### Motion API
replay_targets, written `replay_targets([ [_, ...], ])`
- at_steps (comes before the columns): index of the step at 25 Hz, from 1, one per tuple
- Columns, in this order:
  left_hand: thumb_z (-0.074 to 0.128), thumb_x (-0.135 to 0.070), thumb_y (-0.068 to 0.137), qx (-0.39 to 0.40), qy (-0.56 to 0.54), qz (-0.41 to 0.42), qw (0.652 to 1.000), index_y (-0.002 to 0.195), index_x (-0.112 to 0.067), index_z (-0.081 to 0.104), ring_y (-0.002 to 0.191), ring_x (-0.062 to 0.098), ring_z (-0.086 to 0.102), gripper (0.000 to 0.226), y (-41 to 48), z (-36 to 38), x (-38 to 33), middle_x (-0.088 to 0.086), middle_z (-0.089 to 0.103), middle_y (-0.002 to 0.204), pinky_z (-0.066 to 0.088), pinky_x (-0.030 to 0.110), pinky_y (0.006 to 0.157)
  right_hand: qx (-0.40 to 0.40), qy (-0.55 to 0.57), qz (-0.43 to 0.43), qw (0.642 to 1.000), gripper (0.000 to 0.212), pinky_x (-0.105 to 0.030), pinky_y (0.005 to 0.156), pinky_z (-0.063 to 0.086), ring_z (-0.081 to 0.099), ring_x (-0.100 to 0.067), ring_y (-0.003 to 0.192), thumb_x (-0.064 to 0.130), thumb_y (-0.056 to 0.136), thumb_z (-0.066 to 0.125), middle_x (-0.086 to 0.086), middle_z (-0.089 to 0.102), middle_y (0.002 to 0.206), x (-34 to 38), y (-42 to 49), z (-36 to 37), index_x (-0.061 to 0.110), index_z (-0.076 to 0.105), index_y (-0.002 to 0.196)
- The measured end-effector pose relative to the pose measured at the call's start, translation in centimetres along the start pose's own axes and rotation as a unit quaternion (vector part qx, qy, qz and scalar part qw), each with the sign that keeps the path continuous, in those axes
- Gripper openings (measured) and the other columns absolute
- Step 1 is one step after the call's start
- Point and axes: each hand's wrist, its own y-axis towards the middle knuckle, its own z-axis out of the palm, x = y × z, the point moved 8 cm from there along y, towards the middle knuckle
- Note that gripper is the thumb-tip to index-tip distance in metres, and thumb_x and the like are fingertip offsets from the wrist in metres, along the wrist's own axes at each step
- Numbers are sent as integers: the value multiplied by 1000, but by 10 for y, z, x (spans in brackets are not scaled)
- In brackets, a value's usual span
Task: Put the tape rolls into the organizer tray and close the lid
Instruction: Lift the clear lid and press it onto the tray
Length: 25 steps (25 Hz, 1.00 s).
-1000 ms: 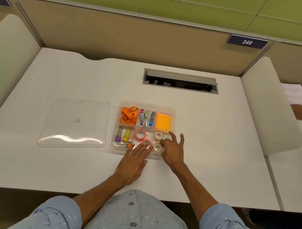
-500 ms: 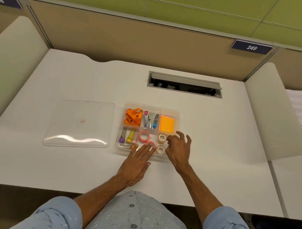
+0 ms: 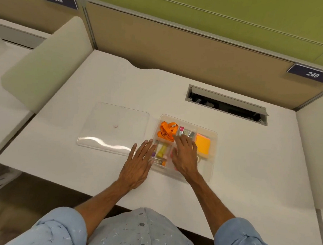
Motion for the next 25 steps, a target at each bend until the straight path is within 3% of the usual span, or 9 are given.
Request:
replay_targets([
  [3,35,-34,117,-21,11,-79,997,170,-21,9,168,20,1,61,-11,-16,52,3,2,181,10,55,138,22,-3,-62,998,52,-46,133,21,31,-21,160,24,107,50,2,44,165,49,20,18,23,45,159],
  [7,31,-34,117,-26,33,-146,988,170,-21,4,169,22,-3,61,-32,-29,107,4,-3,181,8,54,138,64,-24,-138,988,53,-49,134,18,25,-20,163,27,109,48,3,42,167,110,35,45,24,42,161],
  [12,30,-31,115,34,49,-176,983,170,-19,-2,169,26,-6,64,-47,-27,149,6,-4,181,4,56,137,119,-82,-214,966,36,-50,137,10,19,-20,165,26,108,51,4,47,162,162,31,82,24,61,142],
  [16,33,-27,113,65,57,-155,984,170,-18,-7,169,23,-6,70,-48,-21,158,3,-6,181,4,52,138,158,-109,-206,959,35,-54,137,9,24,-24,163,28,106,58,-4,46,163,173,24,107,17,63,140],
  [25,43,-28,113,95,16,-130,987,170,-20,8,168,22,9,68,-44,-22,164,5,4,181,11,45,138,156,-94,-167,969,33,-51,136,17,42,-22,150,23,105,61,-4,46,162,177,23,108,15,64,137],
])
